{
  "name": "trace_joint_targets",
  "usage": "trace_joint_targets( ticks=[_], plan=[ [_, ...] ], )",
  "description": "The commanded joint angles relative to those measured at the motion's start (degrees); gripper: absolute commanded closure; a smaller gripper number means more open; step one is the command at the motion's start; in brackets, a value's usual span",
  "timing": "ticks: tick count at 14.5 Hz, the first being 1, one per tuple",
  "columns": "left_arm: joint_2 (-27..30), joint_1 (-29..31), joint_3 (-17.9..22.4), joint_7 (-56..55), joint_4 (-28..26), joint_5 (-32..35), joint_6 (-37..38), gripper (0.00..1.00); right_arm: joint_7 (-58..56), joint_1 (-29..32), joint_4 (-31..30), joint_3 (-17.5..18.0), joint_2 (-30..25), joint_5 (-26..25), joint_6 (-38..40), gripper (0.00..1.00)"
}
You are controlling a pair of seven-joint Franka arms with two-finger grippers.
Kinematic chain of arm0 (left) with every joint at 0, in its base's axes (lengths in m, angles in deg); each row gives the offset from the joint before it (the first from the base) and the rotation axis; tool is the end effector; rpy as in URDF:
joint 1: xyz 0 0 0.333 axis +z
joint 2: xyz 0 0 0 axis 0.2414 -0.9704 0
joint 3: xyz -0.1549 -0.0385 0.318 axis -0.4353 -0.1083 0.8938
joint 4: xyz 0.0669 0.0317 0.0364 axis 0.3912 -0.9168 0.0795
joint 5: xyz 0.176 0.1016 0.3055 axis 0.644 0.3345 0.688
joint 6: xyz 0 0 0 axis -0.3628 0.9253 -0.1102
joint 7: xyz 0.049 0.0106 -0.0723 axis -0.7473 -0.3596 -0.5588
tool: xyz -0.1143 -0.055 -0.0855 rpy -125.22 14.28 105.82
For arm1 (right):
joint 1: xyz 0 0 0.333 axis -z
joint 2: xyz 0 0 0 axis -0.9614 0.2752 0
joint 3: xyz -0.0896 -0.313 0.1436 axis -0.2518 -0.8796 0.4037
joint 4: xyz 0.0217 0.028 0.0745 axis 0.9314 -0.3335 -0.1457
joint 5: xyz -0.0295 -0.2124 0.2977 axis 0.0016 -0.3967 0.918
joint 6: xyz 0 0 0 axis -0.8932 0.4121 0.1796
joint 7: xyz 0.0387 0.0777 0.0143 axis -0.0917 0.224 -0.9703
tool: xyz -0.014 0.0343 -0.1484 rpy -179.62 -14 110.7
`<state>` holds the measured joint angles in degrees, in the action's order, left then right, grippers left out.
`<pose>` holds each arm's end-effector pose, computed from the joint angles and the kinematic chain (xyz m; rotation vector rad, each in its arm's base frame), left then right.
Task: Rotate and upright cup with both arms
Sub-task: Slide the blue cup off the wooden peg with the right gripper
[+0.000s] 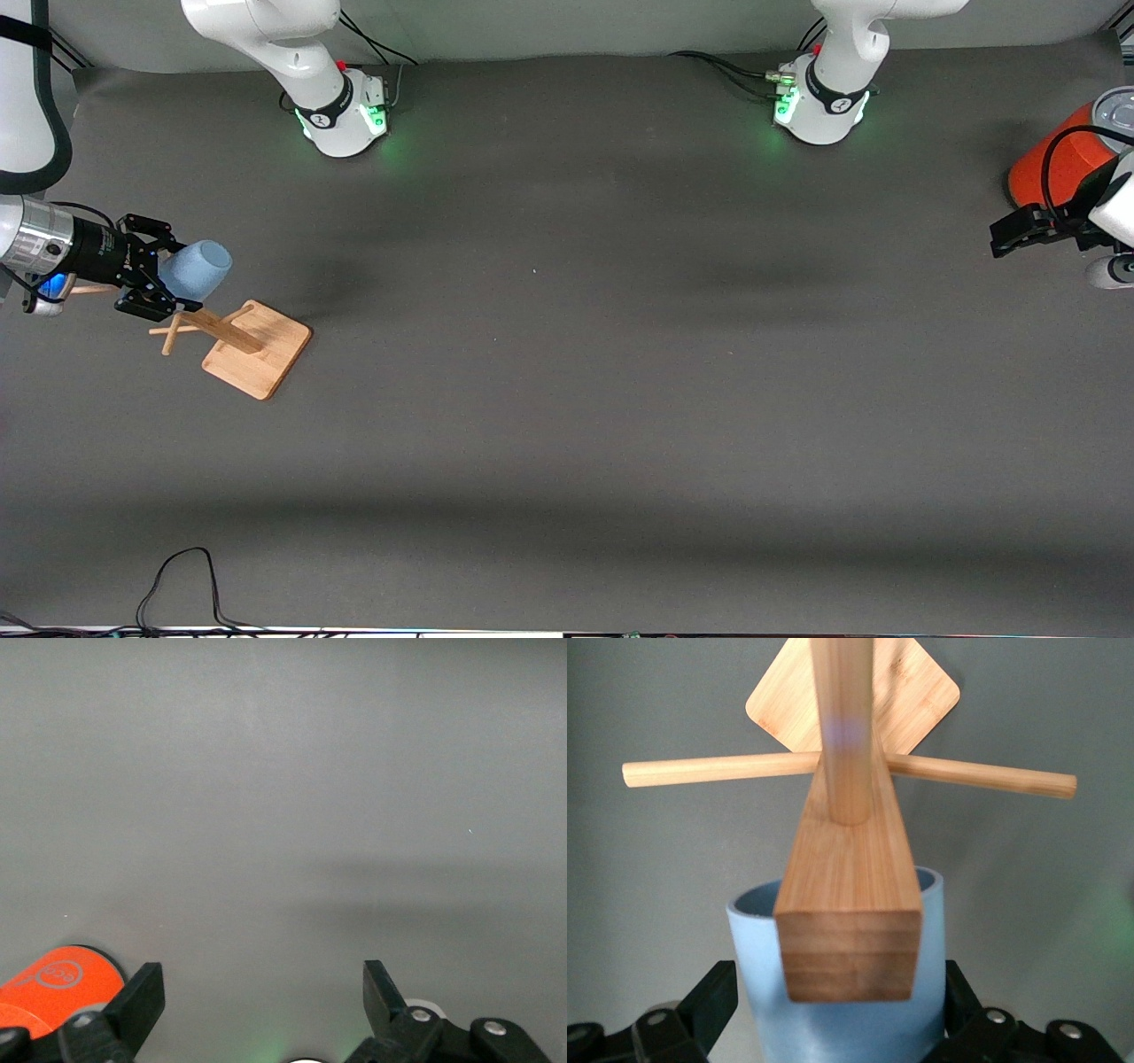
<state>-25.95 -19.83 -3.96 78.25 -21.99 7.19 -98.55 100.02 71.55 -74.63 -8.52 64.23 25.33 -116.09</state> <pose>0.5148 0.0166 0.5881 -3.0556 -0.0625 0.1310 0.4780 -0.0865 0.4430 -2.2543 1.7589 0.4513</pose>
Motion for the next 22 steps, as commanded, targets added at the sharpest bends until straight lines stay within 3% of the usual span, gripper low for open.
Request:
trace_joint_targets(
  ticks=[1, 4, 13, 16, 22],
  plan=[
    [-0.6, -0.5, 0.3, 0.3, 1.4, 0.7, 1.0, 0.0, -1.7, 0.0, -0.5, 0.1, -0.1, 1.4, -0.8, 0.08],
    [-0.7, -0.5, 0.3, 0.3, 1.4, 0.7, 1.0, 0.0, -3.6, 0.1, -0.5, 0.1, 0.0, 1.5, -0.6, 0.34],
    [-0.7, -0.5, 0.3, 0.3, 1.4, 0.7, 0.9, 0.0, -2.1, 0.0, 2.0, 0.5, -0.8, 4.1, 3.4, 0.35],
    [-0.7, -0.6, 0.3, 0.3, 1.4, 0.7, 0.9, 0.0, 0.8, 0.0, 2.6, 2.3, -1.4, 4.1, 4.1, 0.35],
    [-0.7, -0.7, 0.3, 0.3, 1.4, 0.7, 0.9, 0.0, 12.3, 0.0, 6.3, 11.8, -2.8, 3.6, 4.9, 0.35]
  ],
)
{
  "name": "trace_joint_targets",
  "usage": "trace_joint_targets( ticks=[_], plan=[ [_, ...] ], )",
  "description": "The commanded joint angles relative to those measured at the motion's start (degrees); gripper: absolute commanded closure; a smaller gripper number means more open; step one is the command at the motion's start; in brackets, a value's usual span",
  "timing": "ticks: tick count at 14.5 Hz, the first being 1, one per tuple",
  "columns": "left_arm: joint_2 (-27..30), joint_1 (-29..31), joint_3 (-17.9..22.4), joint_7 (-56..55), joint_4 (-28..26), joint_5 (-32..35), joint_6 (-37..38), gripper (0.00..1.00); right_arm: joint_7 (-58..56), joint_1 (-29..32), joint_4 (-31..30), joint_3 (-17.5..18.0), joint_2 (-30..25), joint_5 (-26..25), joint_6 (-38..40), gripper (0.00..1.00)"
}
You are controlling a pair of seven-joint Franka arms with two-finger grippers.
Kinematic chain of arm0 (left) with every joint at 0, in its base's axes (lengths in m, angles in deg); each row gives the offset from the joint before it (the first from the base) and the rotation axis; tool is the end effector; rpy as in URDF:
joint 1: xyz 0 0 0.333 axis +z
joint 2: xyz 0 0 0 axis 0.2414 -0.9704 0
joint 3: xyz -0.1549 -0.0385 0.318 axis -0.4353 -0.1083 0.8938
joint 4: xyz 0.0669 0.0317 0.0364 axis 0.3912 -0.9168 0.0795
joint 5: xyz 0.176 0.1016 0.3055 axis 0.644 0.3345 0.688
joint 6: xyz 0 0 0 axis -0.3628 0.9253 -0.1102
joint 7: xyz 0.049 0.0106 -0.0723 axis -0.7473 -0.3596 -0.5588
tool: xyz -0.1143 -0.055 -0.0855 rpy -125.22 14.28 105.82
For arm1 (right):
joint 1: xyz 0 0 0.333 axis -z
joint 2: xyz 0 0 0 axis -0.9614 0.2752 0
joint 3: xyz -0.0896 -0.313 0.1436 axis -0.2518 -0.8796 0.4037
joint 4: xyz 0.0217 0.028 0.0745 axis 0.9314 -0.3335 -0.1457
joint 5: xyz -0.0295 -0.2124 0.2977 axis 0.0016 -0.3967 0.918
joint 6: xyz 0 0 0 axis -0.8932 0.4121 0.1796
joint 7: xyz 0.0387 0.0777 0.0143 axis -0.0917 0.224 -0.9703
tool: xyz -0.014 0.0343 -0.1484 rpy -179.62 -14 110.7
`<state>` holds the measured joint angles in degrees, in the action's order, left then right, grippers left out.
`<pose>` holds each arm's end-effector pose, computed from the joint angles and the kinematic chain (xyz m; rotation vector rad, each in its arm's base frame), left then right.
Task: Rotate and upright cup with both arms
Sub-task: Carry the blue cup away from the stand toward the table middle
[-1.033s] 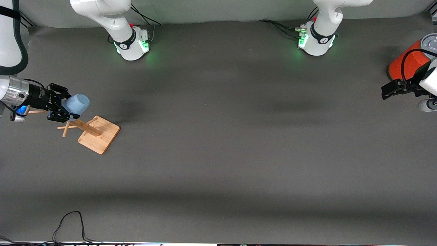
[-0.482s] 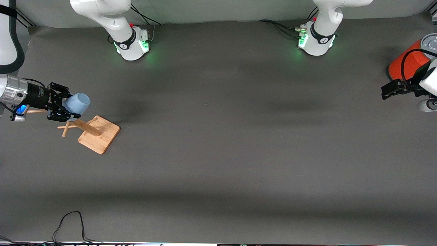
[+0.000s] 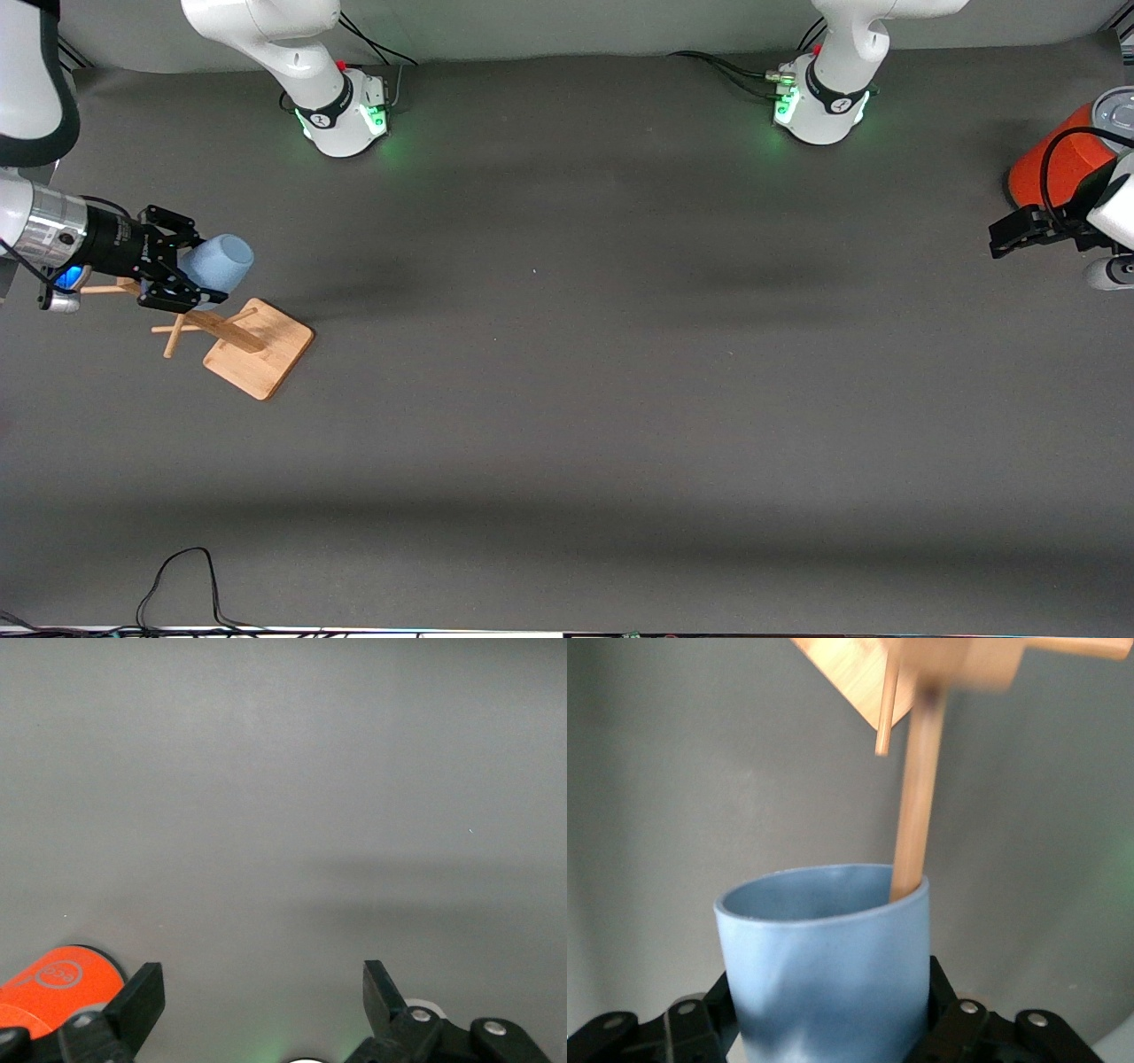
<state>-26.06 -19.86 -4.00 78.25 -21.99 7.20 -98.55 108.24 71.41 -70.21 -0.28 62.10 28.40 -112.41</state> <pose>0.5153 0.0159 0.5871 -3.0551 -0.0605 0.1339 0.4893 -0.0076 0.4932 -2.2428 1.7173 0.4705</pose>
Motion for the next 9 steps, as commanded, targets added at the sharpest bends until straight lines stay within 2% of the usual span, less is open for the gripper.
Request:
trace_joint_targets(
  ticks=[1, 5, 7, 9],
  plan=[
    [-0.6, -0.7, 0.3, 0.3, 1.4, 0.7, 0.9, 0.0, 4.7, 0.2, 2.0, 5.5, -0.7, 0.5, 0.7, 0.35],
    [-0.6, -0.8, 0.3, 0.3, 1.5, 0.7, 0.9, 0.0, 10.5, 0.2, 5.4, 9.6, 0.7, 0.4, 0.2, 0.35],
    [-0.6, -0.7, 0.4, 0.3, 1.5, 0.7, 0.9, 0.0, 15.5, 0.2, 7.8, 12.8, 2.1, 0.4, -0.8, 0.35],
    [-0.6, -0.8, 0.3, 0.3, 1.5, 0.7, 0.9, 0.0, 20.1, 0.3, 9.3, 17.9, 4.0, -0.6, -3.2, 0.35]
  ],
)
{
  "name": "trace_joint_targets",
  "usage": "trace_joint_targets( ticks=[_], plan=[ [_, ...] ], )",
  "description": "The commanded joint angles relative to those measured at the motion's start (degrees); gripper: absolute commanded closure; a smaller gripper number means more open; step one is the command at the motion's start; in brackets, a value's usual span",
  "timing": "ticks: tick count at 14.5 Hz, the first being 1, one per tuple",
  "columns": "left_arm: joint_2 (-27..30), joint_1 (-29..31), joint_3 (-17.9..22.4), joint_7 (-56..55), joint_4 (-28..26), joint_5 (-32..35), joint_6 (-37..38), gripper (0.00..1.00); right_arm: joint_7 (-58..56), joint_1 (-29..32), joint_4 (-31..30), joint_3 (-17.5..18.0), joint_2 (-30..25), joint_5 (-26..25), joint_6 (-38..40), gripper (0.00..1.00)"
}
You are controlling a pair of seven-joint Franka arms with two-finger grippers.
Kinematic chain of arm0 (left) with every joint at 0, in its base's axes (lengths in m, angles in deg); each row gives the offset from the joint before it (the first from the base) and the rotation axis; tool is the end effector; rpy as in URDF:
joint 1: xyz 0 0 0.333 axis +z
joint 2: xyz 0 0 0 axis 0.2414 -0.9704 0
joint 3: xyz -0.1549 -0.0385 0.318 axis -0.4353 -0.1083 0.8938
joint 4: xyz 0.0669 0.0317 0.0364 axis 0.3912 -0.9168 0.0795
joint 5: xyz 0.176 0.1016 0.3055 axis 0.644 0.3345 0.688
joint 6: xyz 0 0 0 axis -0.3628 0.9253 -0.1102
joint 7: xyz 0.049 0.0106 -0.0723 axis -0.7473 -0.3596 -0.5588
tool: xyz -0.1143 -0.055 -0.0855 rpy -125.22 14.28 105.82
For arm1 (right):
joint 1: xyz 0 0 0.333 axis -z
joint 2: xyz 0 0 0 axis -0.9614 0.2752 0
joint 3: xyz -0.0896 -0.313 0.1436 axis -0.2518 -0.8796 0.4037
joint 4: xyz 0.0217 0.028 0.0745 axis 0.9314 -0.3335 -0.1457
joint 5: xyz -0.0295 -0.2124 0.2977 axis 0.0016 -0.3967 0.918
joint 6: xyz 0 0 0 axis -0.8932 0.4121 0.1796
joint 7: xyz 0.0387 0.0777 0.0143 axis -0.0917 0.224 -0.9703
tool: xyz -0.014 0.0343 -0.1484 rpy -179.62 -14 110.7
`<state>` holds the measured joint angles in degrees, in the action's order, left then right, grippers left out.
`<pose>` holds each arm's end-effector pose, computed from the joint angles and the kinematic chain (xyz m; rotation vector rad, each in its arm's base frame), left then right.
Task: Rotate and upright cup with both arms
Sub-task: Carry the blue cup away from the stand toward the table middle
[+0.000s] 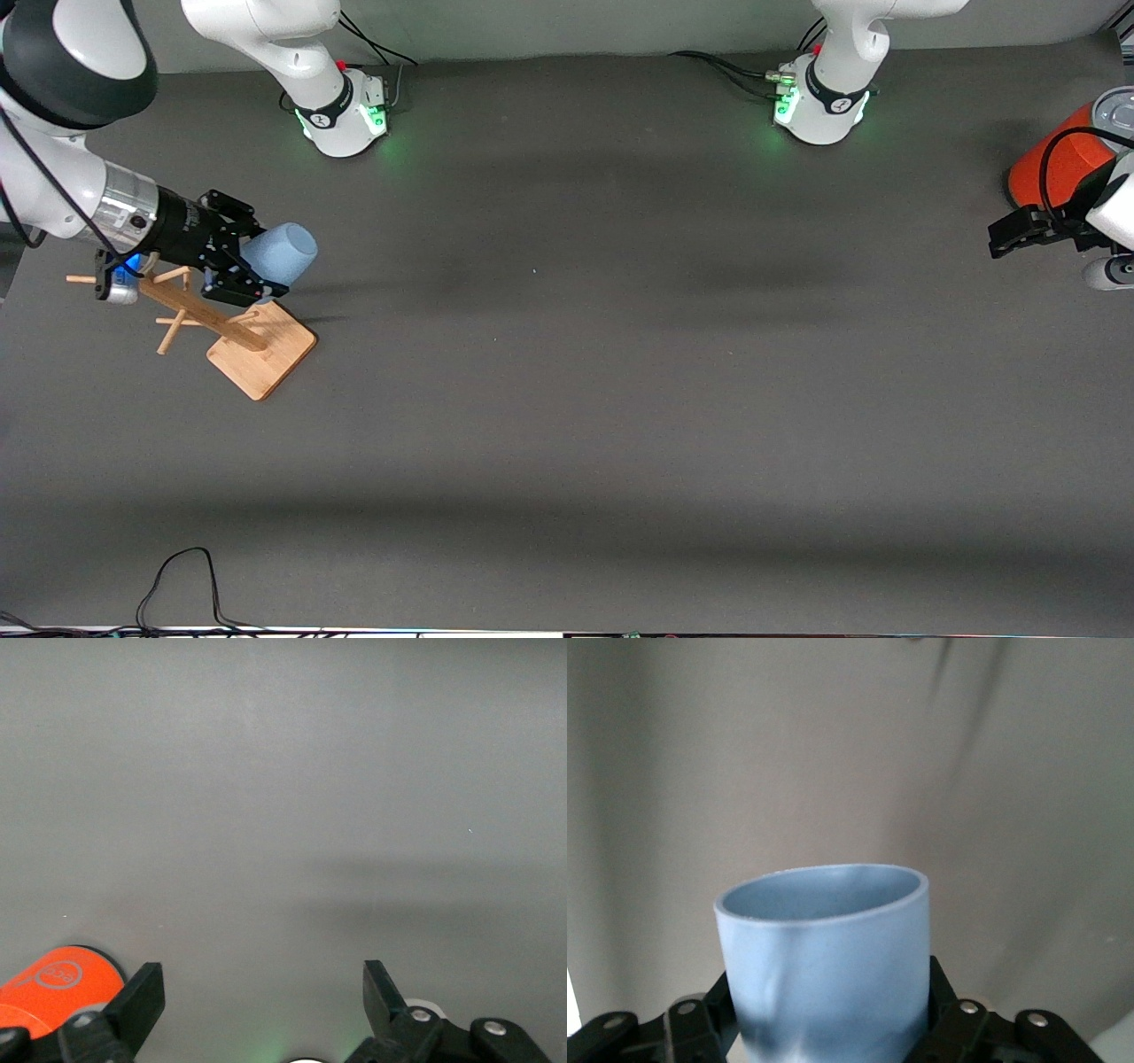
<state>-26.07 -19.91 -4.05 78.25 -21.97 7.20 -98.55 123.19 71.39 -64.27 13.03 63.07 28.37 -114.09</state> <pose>0.5154 0.0150 0.5872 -3.0550 -0.0579 0.1335 0.5039 0.1093 0.5318 -2.2504 1.7549 0.4199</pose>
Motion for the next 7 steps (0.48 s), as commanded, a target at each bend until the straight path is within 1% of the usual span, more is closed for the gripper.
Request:
trace_joint_targets(
  ticks=[1, 3, 4, 5, 6, 7],
  plan=[
    [-0.6, -0.7, 0.4, 0.3, 1.4, 0.7, 0.9, 0.0, 7.0, 0.3, 3.4, 6.6, 4.0, -1.5, -3.5, 0.35],
    [-0.6, -0.6, 0.4, 0.3, 1.4, 0.7, 0.9, 0.0, 11.4, 0.1, 3.5, 10.6, 5.9, -1.7, -8.5, 0.35],
    [-0.6, -0.6, 0.4, 0.3, 1.4, 0.7, 0.9, 0.0, 14.4, 0.1, 3.8, 13.1, 7.1, -3.1, -11.2, 0.35],
    [-0.6, -0.6, 0.4, 0.3, 1.4, 0.7, 0.9, 0.0, 17.7, 0.0, 4.8, 15.6, 9.0, -5.7, -13.4, 0.35],
    [-0.6, -0.6, 0.4, 0.3, 1.4, 0.7, 0.8, 0.0, 21.1, -0.1, 6.2, 18.9, 11.6, -9.4, -14.4, 0.35],
    [-0.7, -0.6, 0.4, 0.3, 1.4, 0.7, 0.7, 0.0, 25.0, -0.1, 8.0, 22.5, 14.4, -14.5, -14.5, 0.35]
  ],
)
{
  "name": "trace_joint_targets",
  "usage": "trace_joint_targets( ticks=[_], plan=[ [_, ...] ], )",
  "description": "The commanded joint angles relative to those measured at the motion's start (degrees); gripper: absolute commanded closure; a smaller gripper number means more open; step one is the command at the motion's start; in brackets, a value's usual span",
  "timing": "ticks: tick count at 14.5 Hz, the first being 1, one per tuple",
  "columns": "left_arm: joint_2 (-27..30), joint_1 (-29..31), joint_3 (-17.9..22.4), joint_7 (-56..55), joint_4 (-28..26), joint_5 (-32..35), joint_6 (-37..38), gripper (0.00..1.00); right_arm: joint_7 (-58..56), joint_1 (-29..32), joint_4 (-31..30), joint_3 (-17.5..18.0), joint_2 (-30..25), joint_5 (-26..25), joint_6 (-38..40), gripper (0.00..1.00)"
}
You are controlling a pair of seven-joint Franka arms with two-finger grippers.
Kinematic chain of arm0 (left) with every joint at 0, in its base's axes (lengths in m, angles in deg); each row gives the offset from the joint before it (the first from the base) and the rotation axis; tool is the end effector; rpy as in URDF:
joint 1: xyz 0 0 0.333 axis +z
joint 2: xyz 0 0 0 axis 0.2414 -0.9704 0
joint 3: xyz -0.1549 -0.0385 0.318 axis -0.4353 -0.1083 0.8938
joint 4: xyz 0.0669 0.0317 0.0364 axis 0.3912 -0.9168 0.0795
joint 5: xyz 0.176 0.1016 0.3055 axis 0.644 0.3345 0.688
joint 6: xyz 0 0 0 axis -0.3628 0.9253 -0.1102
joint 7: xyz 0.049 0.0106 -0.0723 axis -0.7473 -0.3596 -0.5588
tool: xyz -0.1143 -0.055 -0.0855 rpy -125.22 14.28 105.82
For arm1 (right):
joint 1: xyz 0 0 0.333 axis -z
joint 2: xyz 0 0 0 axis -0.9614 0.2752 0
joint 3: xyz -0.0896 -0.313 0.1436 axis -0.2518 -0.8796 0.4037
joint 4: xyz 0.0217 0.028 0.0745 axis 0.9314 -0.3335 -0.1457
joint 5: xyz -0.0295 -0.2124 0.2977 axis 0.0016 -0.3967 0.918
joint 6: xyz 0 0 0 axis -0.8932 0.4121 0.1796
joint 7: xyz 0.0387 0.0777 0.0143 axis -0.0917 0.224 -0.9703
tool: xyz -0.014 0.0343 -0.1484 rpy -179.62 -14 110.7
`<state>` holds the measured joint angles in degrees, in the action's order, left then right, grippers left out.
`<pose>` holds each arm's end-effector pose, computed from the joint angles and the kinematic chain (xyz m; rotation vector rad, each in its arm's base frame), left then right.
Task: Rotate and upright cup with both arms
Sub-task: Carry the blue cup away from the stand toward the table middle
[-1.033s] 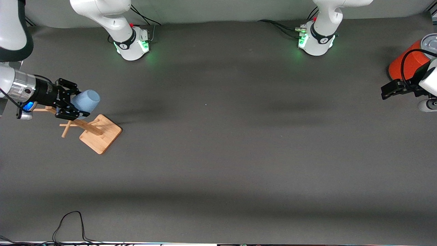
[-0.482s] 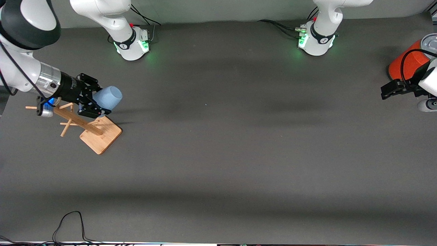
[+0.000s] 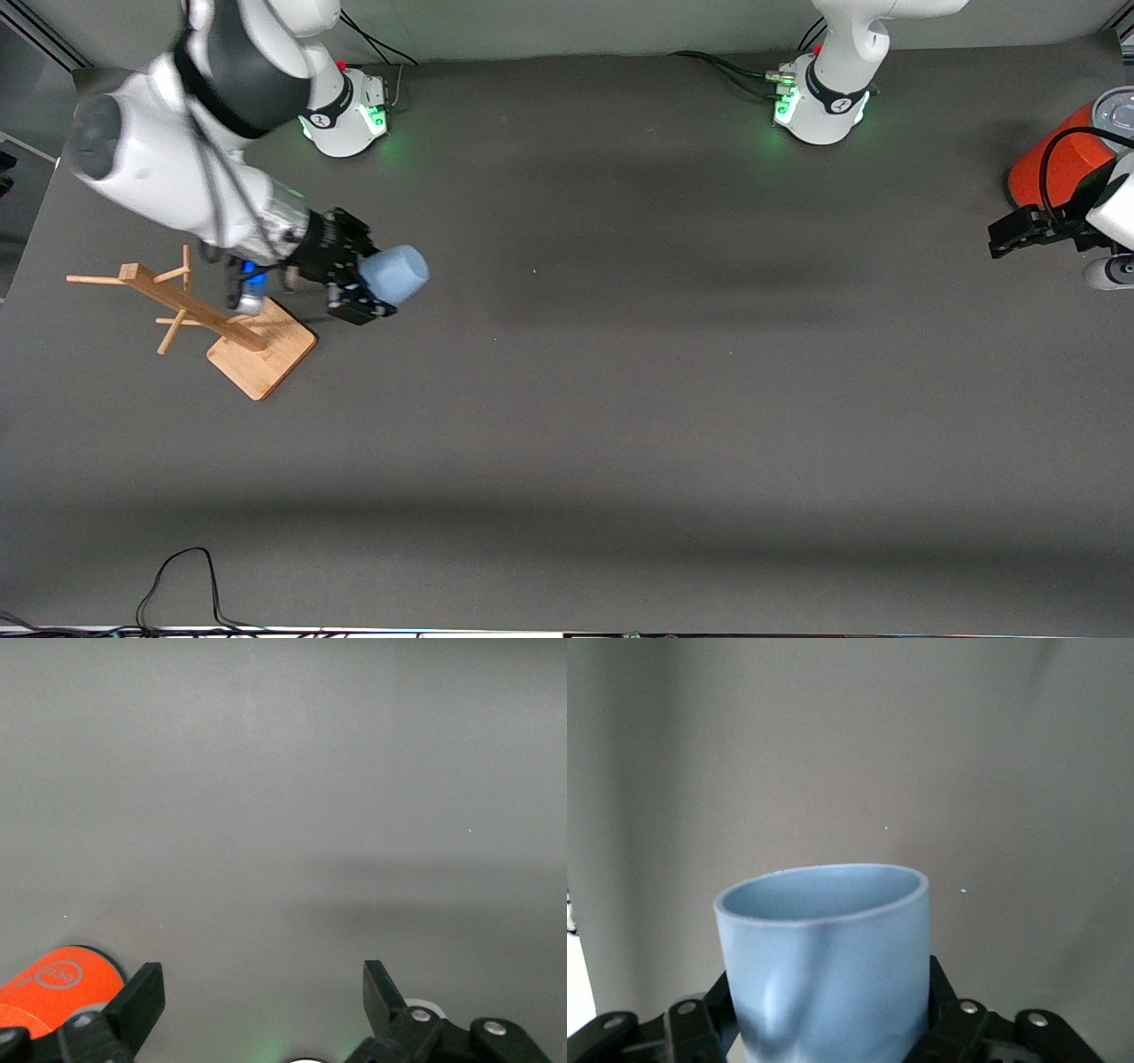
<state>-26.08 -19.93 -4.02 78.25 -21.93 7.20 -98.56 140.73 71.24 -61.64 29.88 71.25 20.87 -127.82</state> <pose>0.5156 0.0151 0.5874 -3.0551 -0.0581 0.1324 0.5234 0.2500 0.4945 -2.2657 1.8088 0.2741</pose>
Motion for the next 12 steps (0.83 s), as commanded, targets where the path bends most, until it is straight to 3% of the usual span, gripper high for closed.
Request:
trace_joint_targets(
  ticks=[1, 5, 9, 12],
  plan=[
    [-0.7, -0.5, 0.4, 0.4, 1.3, 0.7, 0.6, 0.0, 12.6, 0.1, 7.2, 8.7, 9.5, -12.6, -0.8, 0.35],
    [-1.0, -0.5, 0.4, 0.4, 1.2, 0.6, 0.7, 0.0, 31.6, -1.0, 11.6, 17.9, 21.2, -27.8, -5.6, 0.34],
    [-1.5, -0.7, 0.4, 0.4, 1.2, 0.6, 0.3, 0.0, 44.7, -7.3, 14.9, 18.2, 30.5, -39.7, -7.8, 0.34],
    [-1.8, -0.8, 0.4, 0.4, 1.2, 0.6, 0.1, 0.0, 50.6, -12.4, 15.0, 17.5, 34.7, -42.8, -7.8, 0.34]
  ],
)
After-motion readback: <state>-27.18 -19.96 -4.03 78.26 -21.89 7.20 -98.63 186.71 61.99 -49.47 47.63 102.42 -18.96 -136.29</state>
